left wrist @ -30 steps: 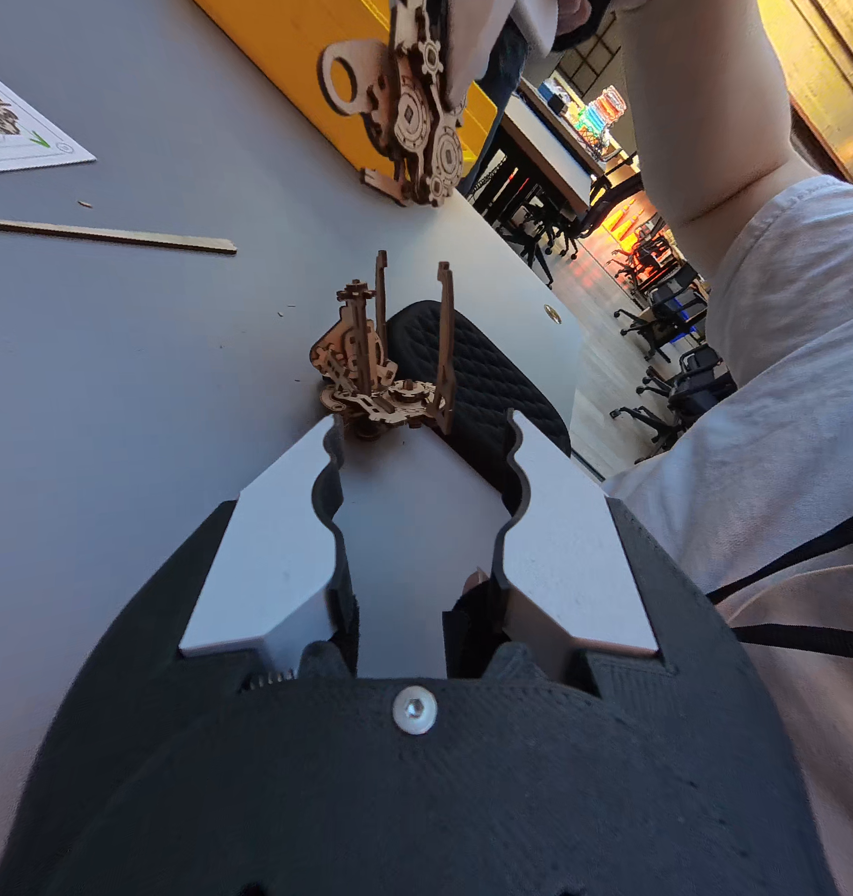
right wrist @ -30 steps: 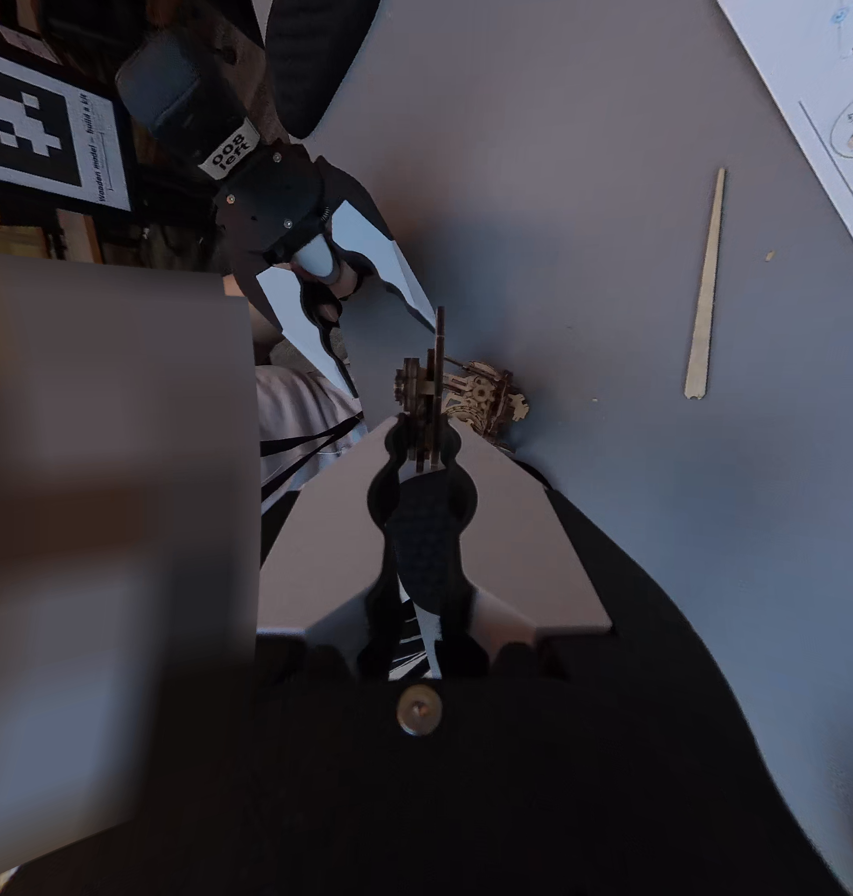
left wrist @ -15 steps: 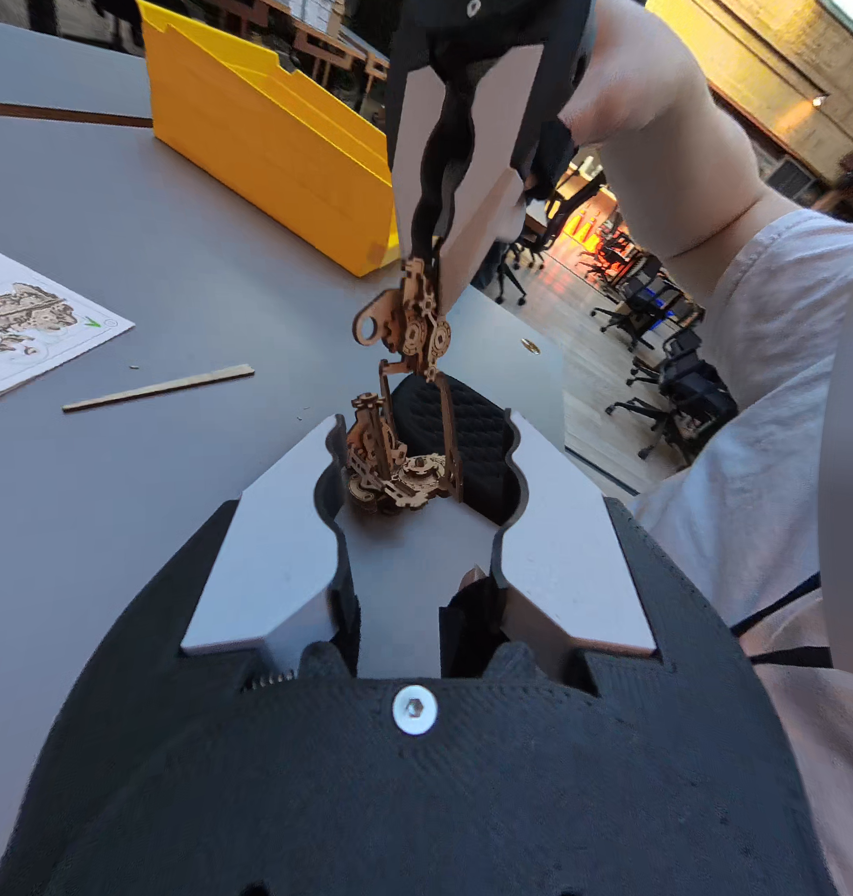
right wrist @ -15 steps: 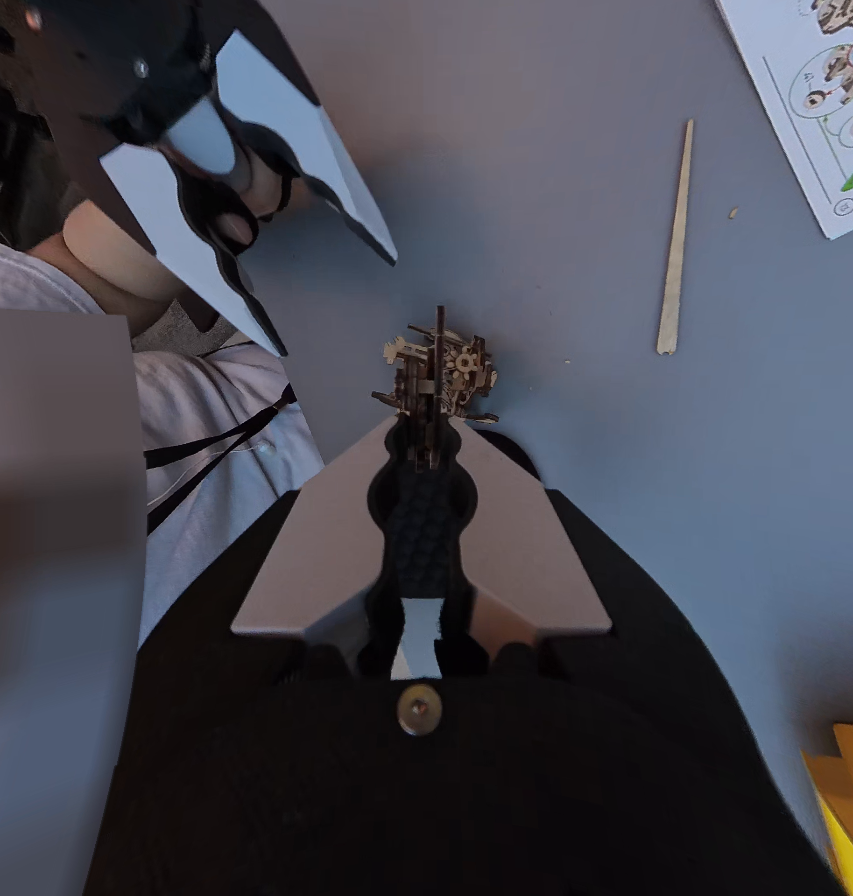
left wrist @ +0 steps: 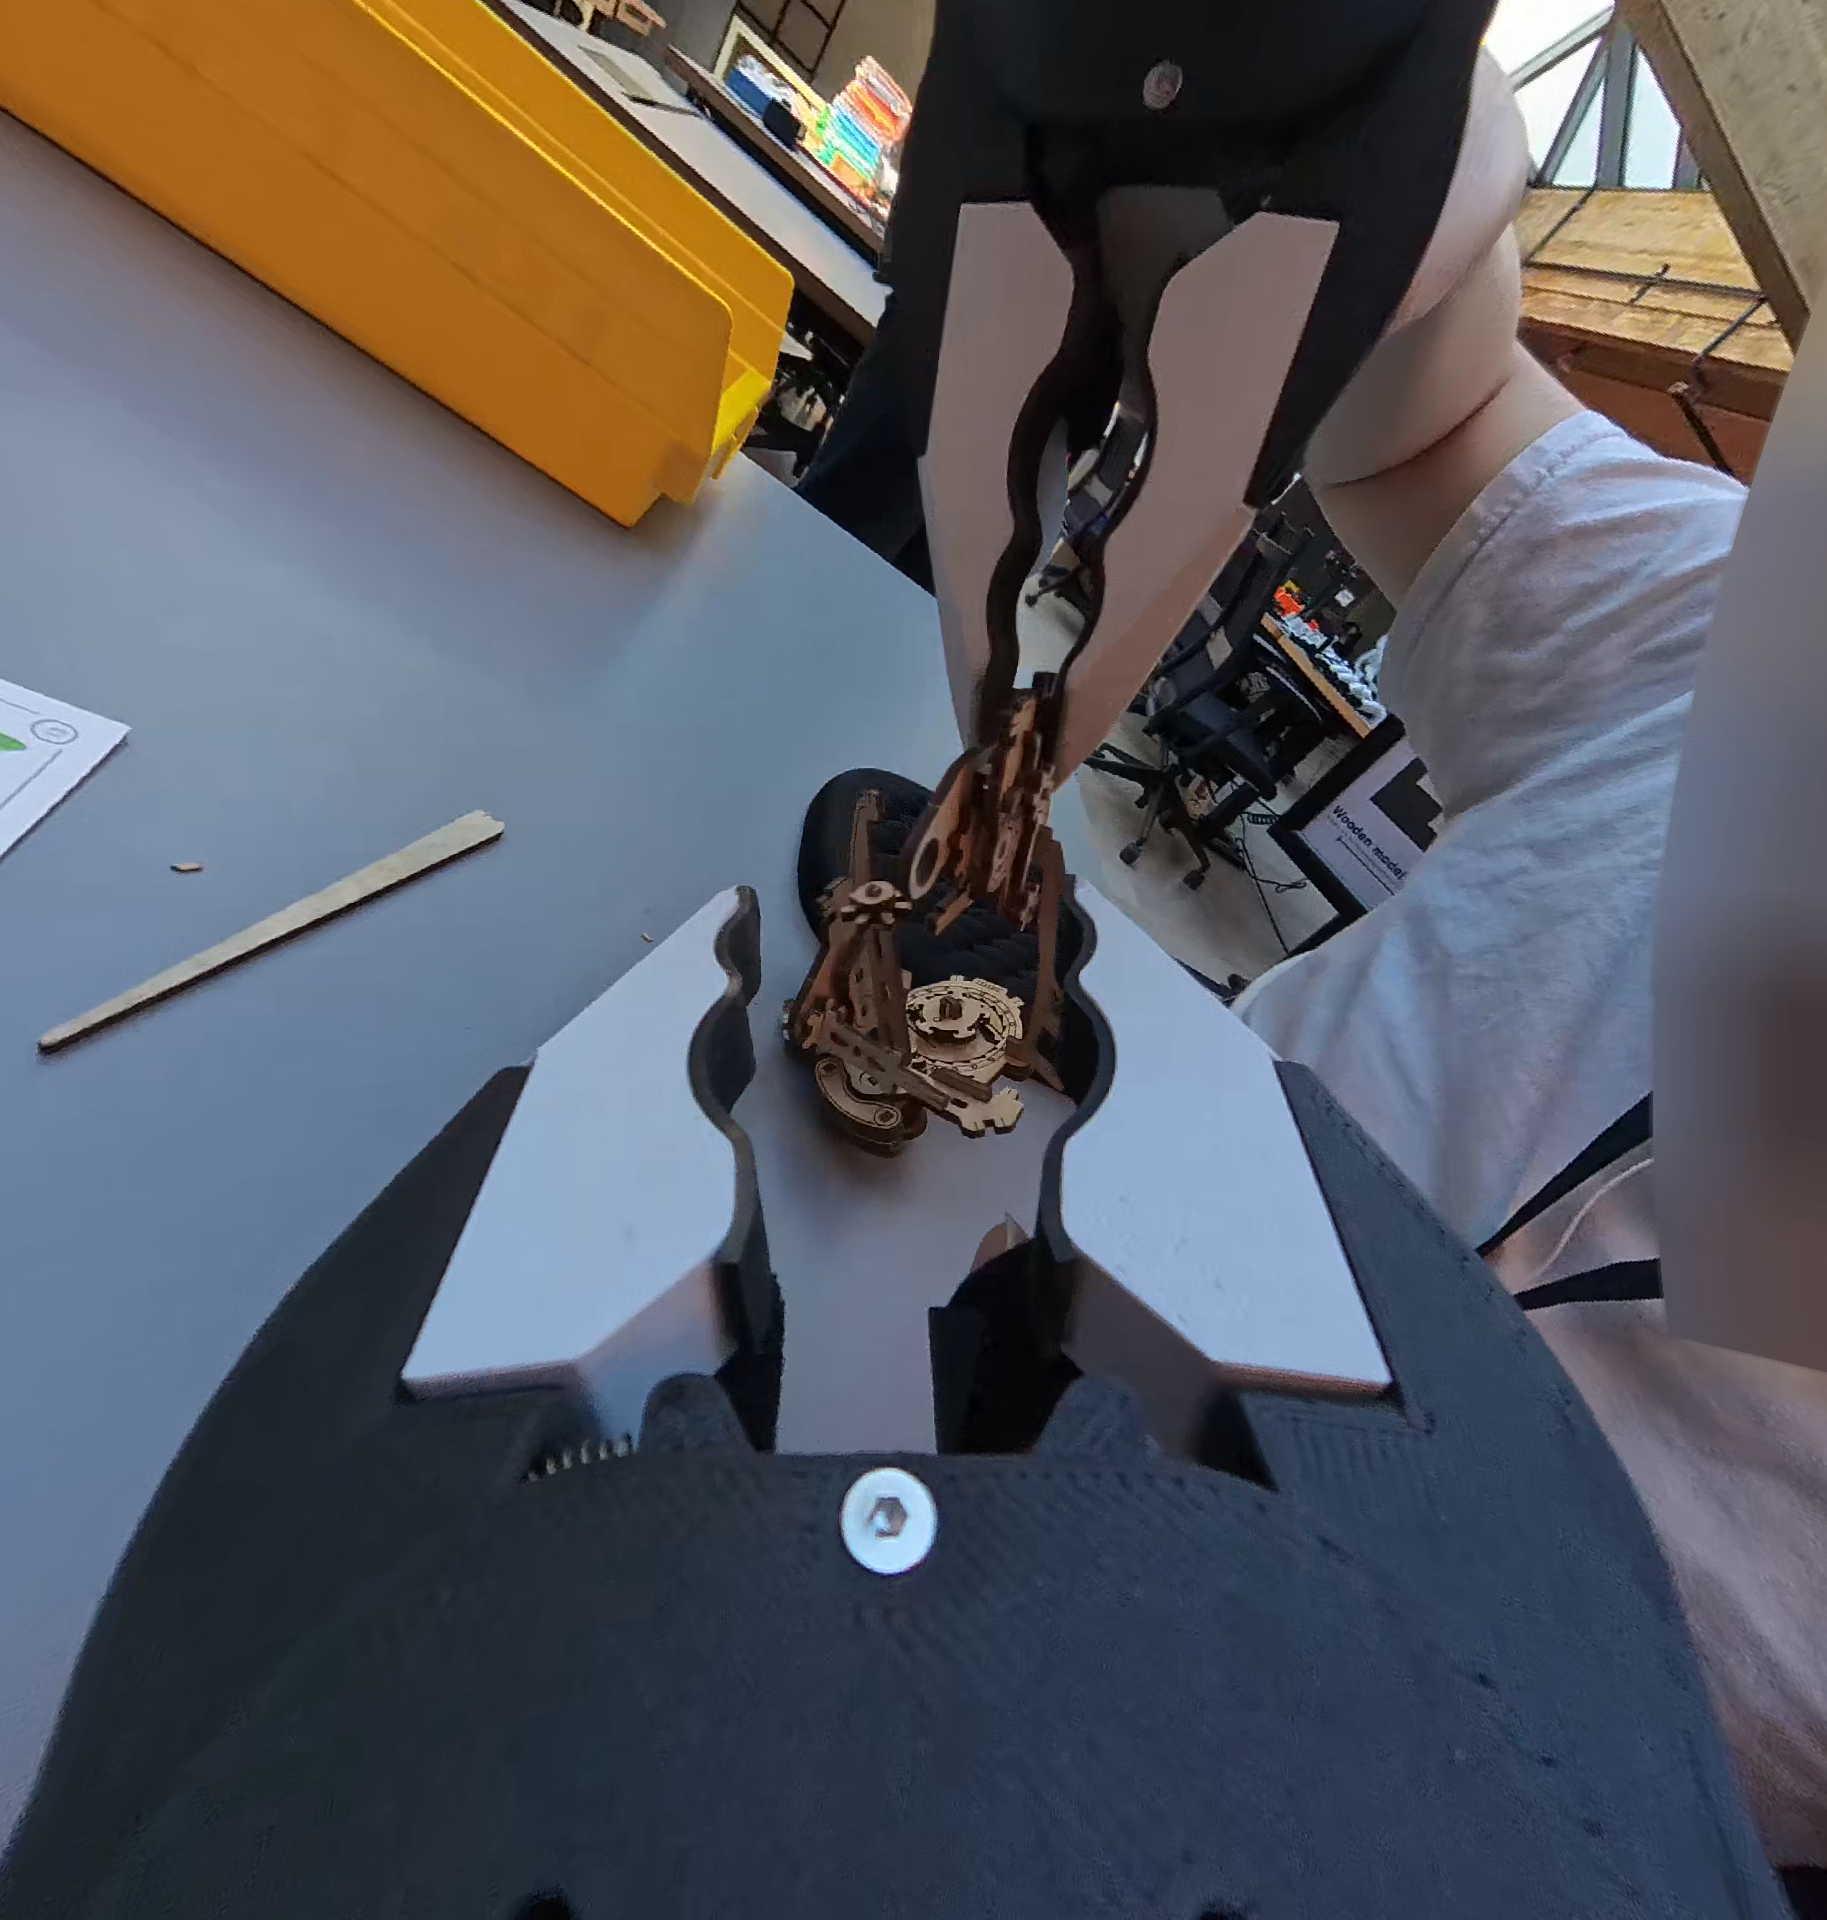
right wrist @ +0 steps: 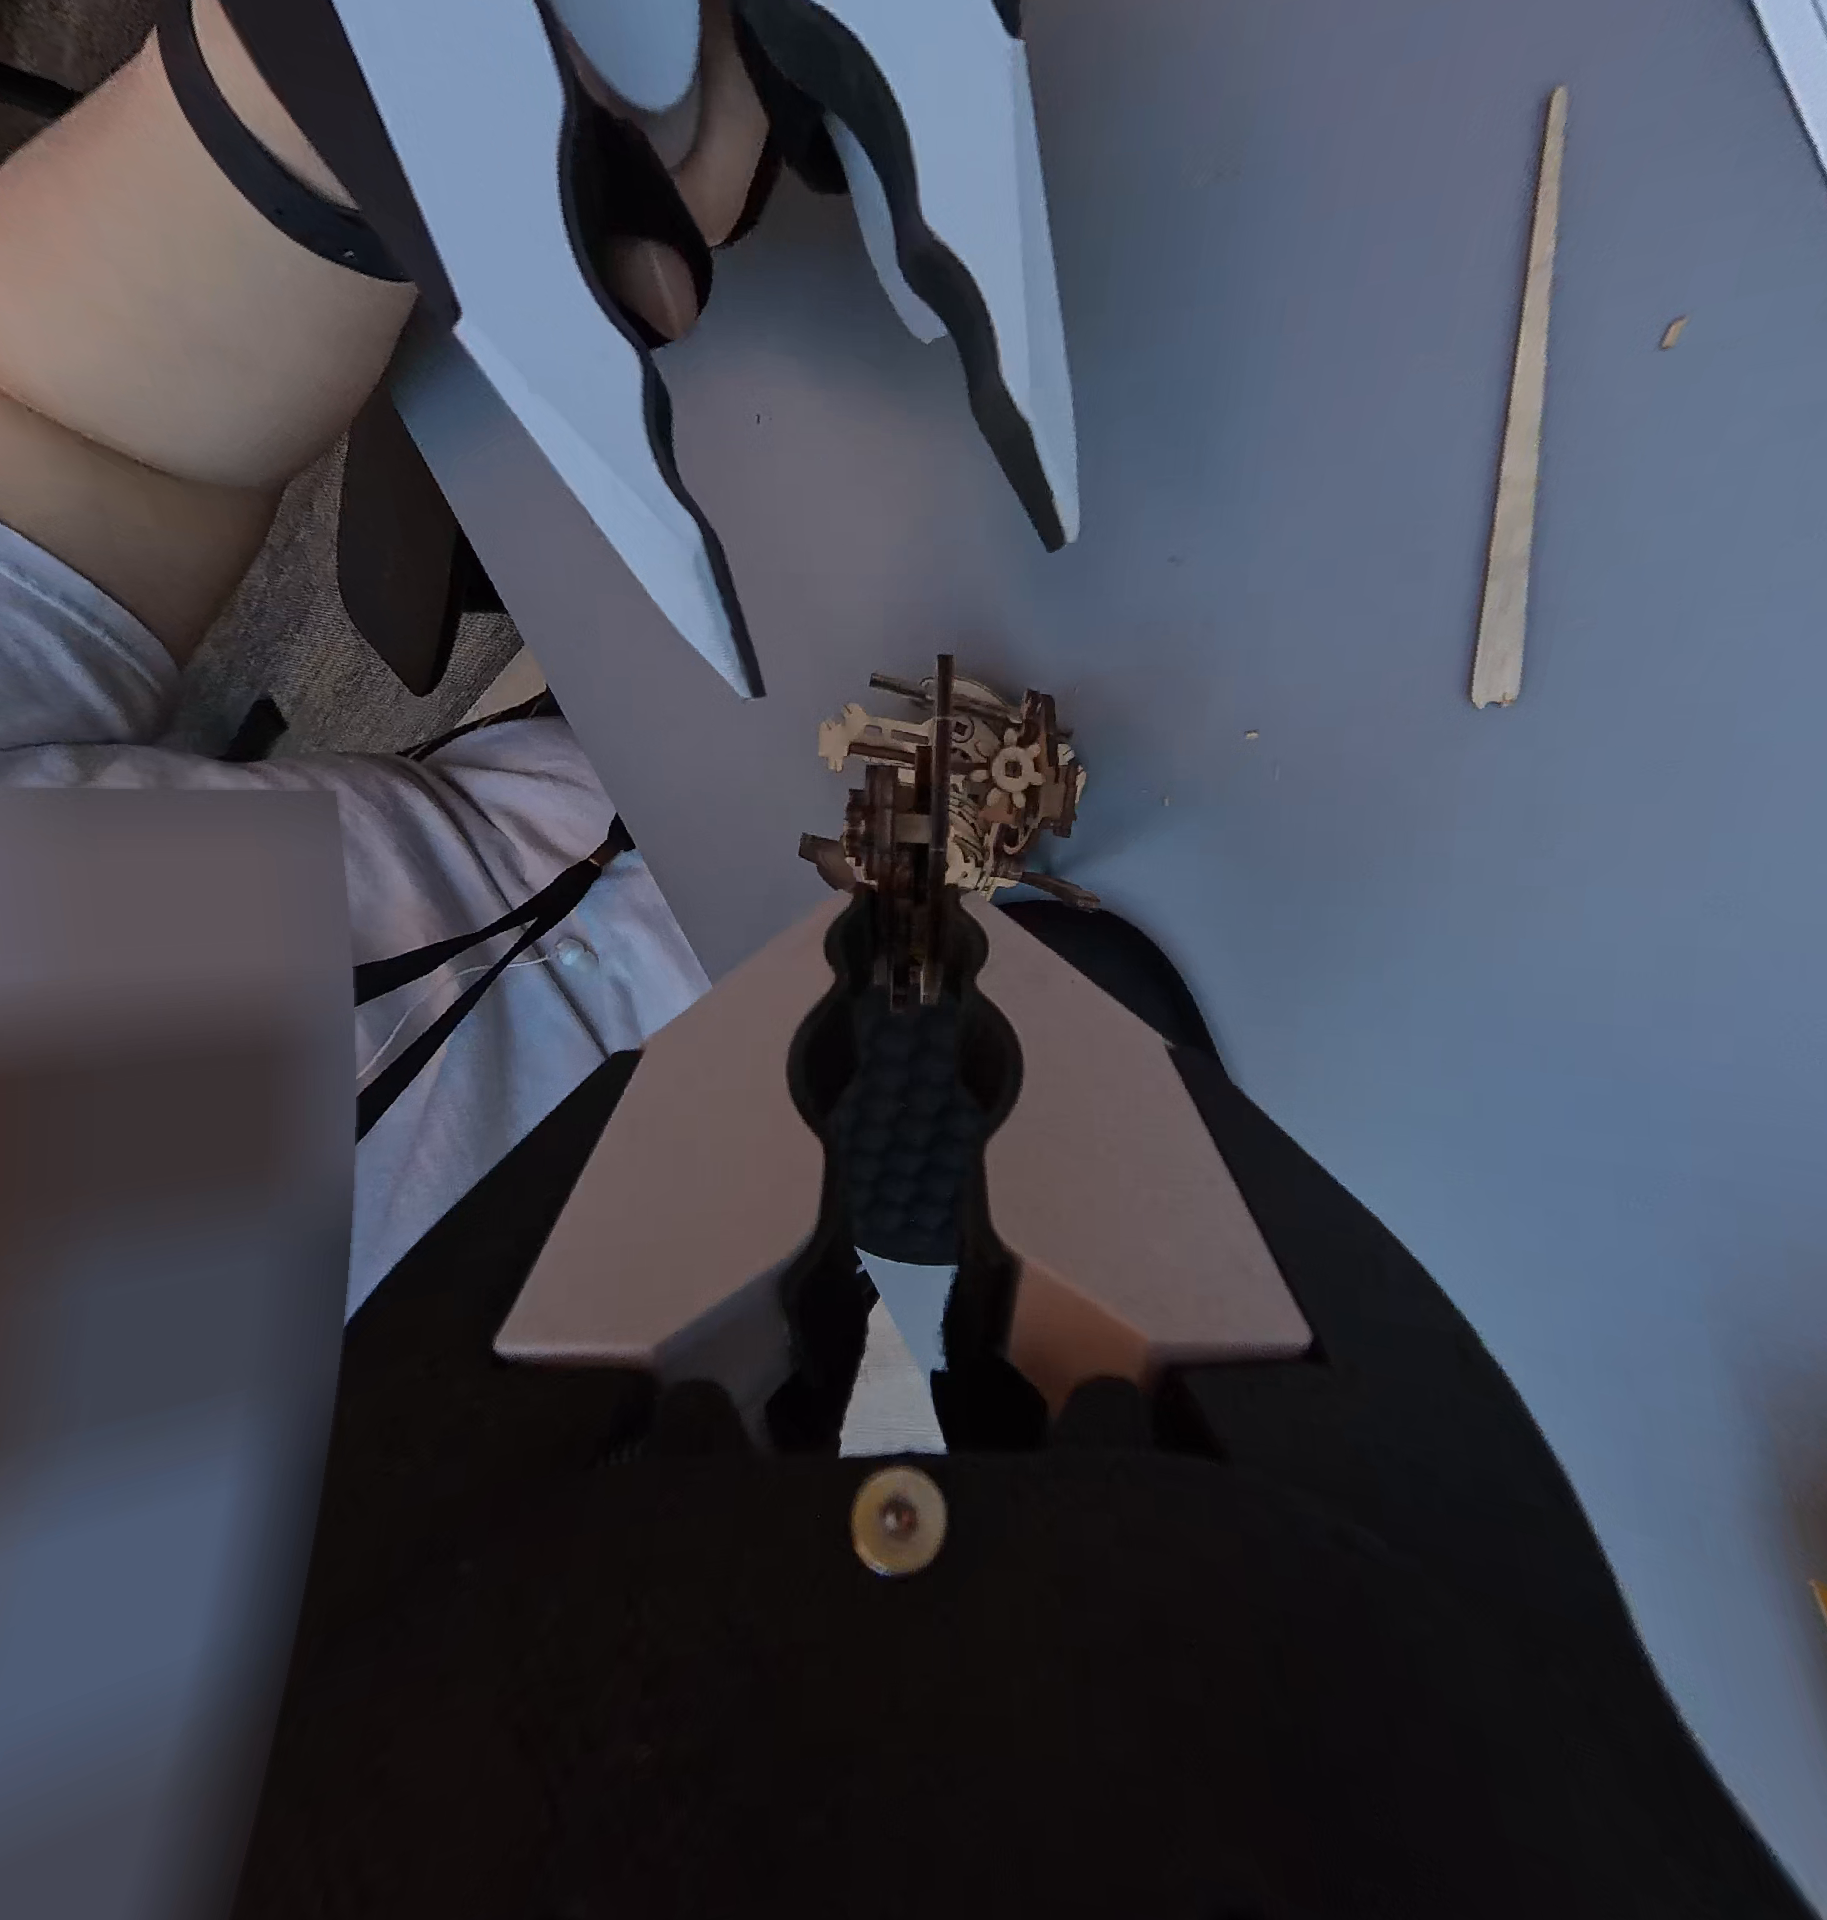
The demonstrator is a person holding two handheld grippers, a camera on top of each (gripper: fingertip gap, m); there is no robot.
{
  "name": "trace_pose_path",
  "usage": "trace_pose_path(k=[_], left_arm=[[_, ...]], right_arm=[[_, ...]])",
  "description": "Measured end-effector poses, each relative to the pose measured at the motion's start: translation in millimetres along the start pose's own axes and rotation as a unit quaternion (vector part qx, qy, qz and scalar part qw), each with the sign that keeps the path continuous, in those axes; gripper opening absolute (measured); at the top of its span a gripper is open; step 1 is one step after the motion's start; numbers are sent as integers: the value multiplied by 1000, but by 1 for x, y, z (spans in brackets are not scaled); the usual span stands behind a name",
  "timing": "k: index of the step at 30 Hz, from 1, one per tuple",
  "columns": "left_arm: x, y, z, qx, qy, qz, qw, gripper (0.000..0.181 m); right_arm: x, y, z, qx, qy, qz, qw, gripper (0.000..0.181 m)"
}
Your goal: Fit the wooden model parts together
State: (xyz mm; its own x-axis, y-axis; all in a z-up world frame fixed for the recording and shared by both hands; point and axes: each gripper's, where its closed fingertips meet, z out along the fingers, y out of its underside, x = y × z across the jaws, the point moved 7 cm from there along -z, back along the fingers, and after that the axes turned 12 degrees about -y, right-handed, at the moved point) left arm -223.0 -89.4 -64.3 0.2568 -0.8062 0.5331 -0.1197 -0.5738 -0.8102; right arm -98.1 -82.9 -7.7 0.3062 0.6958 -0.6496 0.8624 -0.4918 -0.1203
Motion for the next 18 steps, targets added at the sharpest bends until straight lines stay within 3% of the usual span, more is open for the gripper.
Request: trace_pose_path(k=[6, 14, 18], left_arm=[[-6, 5, 15, -32, 62, -18, 997, 52], [-1, 14, 10, -30, 66, -41, 996, 55], [4, 26, -1, -43, 26, -40, 998, 56]], right_arm=[[0, 1, 11, -27, -6, 9, 1000, 12], [2, 4, 26, -62, -17, 24, 998, 12], [3, 4, 31, -71, -19, 23, 997, 12]])
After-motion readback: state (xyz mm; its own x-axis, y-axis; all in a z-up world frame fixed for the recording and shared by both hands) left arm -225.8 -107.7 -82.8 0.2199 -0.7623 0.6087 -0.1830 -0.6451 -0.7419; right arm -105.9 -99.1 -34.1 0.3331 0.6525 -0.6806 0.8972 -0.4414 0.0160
